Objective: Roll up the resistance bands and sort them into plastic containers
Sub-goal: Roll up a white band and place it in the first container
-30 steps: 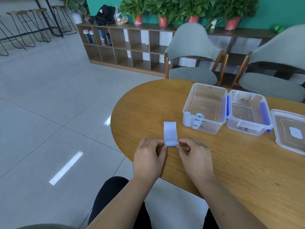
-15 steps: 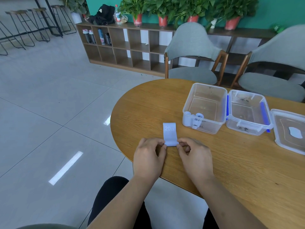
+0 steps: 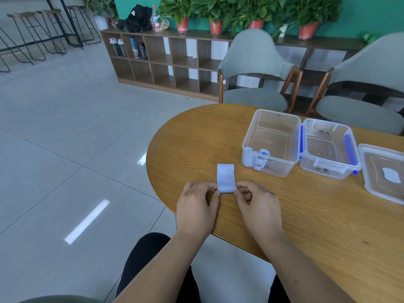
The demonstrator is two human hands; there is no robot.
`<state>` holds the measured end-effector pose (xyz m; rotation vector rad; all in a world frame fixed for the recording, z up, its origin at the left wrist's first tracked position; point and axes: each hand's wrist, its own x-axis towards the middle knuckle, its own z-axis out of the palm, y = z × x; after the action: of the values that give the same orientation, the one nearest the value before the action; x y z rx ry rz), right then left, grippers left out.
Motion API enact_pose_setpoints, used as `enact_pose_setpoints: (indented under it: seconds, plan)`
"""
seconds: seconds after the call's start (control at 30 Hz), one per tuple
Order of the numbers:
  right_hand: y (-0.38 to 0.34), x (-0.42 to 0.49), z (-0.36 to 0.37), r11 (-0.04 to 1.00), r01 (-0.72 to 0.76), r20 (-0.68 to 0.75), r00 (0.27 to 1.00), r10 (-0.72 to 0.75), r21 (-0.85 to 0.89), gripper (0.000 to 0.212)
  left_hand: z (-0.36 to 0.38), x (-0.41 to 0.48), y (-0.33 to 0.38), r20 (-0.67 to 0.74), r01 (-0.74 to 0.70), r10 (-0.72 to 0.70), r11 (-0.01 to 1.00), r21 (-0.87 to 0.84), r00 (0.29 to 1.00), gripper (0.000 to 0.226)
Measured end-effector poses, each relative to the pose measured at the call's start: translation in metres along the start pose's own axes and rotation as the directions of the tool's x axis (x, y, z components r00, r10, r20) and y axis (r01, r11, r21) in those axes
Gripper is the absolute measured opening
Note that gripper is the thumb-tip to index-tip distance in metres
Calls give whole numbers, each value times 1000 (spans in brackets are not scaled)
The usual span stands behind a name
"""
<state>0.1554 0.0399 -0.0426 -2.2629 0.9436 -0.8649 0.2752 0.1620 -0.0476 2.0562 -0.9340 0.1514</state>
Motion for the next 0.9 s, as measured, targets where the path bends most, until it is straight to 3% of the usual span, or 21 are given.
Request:
enact_pose_setpoints:
  seconds: [0.37, 0.57, 0.77, 0.9]
  plan:
    - [0, 0, -1, 999, -28, -2, 1000, 29, 38, 22, 1, 1, -1, 24, 45, -44, 999, -16, 999, 14]
    - [-1, 1, -2, 999, -26, -6, 1000, 26, 28, 11, 0, 1, 1, 11, 32, -32, 999, -1, 999, 11]
    - [0, 0, 1, 999, 1, 30, 1000, 0, -40, 30, 0, 1, 0, 14, -5, 5, 1000, 11, 1000, 14]
    - [-1, 1, -1, 1000, -25, 14, 1000, 25, 0, 25, -1, 1, -1, 18, 8, -8, 1000, -1, 1000, 17]
